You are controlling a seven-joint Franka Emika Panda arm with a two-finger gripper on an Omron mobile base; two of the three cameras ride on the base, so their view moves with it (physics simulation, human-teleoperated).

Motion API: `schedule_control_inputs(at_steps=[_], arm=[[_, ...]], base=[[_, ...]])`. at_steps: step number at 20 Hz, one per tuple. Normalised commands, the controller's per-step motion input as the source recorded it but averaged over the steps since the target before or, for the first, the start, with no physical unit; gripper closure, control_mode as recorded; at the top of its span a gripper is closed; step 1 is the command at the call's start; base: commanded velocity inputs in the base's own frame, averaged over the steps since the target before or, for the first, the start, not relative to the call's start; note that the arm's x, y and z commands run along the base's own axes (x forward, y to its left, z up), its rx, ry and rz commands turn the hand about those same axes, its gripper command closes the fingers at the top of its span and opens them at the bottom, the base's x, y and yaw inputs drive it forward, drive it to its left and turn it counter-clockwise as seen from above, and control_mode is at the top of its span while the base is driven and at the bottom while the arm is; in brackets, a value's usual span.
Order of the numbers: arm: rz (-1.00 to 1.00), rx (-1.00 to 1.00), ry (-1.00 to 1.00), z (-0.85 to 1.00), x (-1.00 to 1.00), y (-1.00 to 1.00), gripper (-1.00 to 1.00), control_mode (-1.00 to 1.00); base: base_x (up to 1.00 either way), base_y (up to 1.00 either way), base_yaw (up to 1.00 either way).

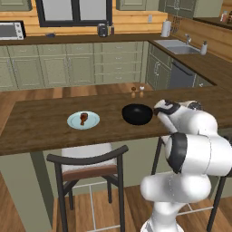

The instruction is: Pick the chicken drumstick and onion from their plates and place them in the bowl. Then put the bowl in the fridge.

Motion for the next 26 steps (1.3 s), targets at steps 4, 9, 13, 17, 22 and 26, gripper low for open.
schedule_control_inputs(at_steps=[4, 9, 13, 17, 22, 26], arm=[[0.00, 0.06, 0.14, 1.00, 0.00, 0.31, 1.00, -1.00], [0.00, 0.04, 0.12, 1.00, 0.00, 0.16, 1.00, -1.00], [0.00, 0.11, 0.21, 0.91, 0.00, 0.35, 1.00, -1.00], [0.00, 0.15, 0.21, 0.11, 0.00, 0.62, 1.00, -1.00], [0.00, 0.12, 0.14, -0.14, 0.25, 0.13, 1.00, -1.00], [0.00, 0.08, 0.18, -0.44, 0.38, 0.00, 1.00, -1.00]], base=[[0.00, 0.00, 0.00], [0.00, 0.00, 0.00], [0.00, 0.00, 0.00], [0.00, 0.00, 0.00], [0.00, 0.00, 0.00], [0.00, 0.00, 0.00]])
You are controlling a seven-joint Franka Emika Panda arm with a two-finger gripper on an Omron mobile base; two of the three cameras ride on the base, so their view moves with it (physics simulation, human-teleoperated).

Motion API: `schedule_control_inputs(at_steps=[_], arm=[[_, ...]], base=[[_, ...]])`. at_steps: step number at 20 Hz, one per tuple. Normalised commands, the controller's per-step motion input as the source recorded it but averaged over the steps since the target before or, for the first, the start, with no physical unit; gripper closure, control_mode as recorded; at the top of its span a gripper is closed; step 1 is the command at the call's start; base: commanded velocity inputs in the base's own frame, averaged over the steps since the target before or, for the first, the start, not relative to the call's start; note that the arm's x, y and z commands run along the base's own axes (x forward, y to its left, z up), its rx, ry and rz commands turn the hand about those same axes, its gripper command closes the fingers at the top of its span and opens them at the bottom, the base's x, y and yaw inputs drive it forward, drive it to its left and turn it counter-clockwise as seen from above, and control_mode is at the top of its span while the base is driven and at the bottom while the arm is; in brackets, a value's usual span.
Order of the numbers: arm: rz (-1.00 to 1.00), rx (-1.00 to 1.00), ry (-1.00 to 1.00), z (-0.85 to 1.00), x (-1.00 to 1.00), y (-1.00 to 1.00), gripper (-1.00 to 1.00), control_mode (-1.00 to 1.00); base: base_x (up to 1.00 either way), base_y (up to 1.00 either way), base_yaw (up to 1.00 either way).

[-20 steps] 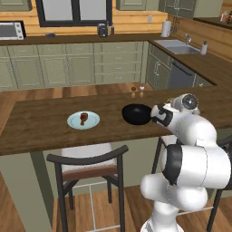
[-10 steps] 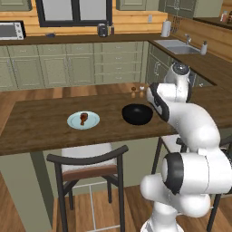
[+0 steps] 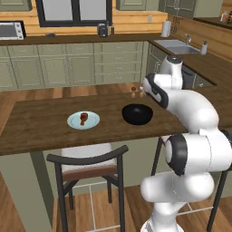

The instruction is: Pick the chicken drumstick and onion from their plates and place them in the bowl. Then put the bowl in the fridge.

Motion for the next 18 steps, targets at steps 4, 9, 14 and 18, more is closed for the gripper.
schedule_control_inputs(at_steps=[4, 9, 14, 18], arm=[[0.00, 0.06, 0.17, -0.47, 0.20, 0.06, 1.00, -1.00], [0.00, 0.00, 0.11, -0.29, 0.21, 0.09, 1.00, -1.00], [0.00, 0.00, 0.09, -0.37, 0.21, 0.14, 1.00, -1.00], [0.00, 0.00, 0.03, -0.60, 0.03, 0.13, 1.00, -1.00]], base=[[0.00, 0.00, 0.00], [0.00, 0.00, 0.00], [0.00, 0.00, 0.00], [0.00, 0.00, 0.00]])
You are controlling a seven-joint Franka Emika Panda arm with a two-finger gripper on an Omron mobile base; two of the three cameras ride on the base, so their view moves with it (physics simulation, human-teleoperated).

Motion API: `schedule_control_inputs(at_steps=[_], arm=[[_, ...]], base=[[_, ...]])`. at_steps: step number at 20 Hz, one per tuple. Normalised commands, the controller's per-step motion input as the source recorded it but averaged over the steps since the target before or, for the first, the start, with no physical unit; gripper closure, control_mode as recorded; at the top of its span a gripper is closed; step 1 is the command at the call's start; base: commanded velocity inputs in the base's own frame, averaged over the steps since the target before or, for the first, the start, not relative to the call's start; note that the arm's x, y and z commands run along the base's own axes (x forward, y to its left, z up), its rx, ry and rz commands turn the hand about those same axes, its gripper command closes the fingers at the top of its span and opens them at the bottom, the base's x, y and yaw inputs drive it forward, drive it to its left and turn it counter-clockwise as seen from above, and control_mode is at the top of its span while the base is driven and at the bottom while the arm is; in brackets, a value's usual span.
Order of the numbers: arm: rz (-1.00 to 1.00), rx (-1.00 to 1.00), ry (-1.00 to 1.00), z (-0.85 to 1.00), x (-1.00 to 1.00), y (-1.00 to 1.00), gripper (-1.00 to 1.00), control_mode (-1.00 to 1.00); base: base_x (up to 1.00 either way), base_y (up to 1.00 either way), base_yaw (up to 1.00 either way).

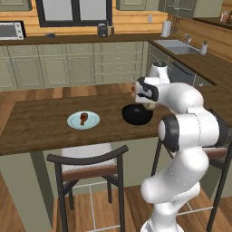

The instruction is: Pick the chicken drumstick and onion from their plates and place them in the bowl. Then put the bowl in the fridge.

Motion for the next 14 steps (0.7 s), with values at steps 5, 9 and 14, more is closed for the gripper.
schedule_control_inputs(at_steps=[5, 9, 14], arm=[[0.01, 0.00, 0.00, -0.45, 0.03, 0.05, 1.00, -1.00], [0.01, 0.00, -0.01, -0.34, 0.34, 0.04, 1.00, -1.00], [0.01, 0.00, 0.00, -0.12, 0.57, 0.03, 1.00, -1.00]], base=[[0.00, 0.00, 0.00], [0.00, 0.00, 0.00], [0.00, 0.00, 0.00]])
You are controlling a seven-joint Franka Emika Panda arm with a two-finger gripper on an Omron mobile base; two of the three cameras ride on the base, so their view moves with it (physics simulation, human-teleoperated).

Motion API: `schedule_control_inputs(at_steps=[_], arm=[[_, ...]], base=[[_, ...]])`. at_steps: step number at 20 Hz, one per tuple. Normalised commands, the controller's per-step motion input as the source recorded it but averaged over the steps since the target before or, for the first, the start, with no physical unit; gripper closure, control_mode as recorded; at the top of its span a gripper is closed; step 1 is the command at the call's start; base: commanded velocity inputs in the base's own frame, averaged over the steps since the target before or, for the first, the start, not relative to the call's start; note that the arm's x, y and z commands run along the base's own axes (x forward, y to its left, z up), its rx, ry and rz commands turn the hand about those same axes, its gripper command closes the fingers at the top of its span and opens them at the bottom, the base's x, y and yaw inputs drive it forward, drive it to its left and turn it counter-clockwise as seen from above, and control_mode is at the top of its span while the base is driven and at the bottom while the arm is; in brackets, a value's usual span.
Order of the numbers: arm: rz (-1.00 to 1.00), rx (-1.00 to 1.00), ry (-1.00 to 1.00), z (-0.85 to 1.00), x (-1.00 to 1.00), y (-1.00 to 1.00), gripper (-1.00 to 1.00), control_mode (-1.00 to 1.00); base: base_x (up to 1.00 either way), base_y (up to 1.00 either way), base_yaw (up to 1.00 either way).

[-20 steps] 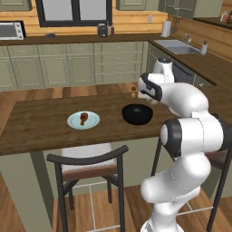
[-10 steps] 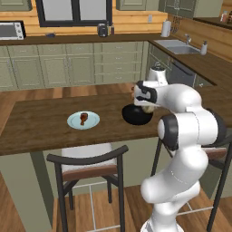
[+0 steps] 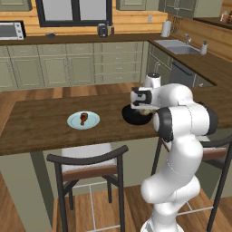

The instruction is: Pick the chicken drumstick and onion from their plates and place them in the bowl. Then put the bowl in the fridge.

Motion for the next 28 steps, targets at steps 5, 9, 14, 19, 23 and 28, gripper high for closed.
schedule_control_inputs(at_steps=[5, 9, 14, 19, 23, 28], arm=[[0.03, 0.00, 0.00, -0.01, 0.41, 0.01, 1.00, -1.00], [0.04, 0.00, -0.06, -0.33, 0.15, 0.03, 1.00, -1.00], [0.04, -0.02, -0.13, -0.42, 0.08, 0.04, 1.00, -1.00], [0.05, 0.00, -0.04, -0.13, -0.02, 0.02, 1.00, -1.00], [0.06, 0.00, 0.00, -0.07, 0.05, 0.13, 1.00, -1.00], [0.06, -0.01, 0.00, -0.02, 0.13, 0.03, -1.00, -1.00]], base=[[0.00, 0.00, 0.00], [0.00, 0.00, 0.00], [0.00, 0.00, 0.00], [0.00, 0.00, 0.00], [0.00, 0.00, 0.00], [0.00, 0.00, 0.00]])
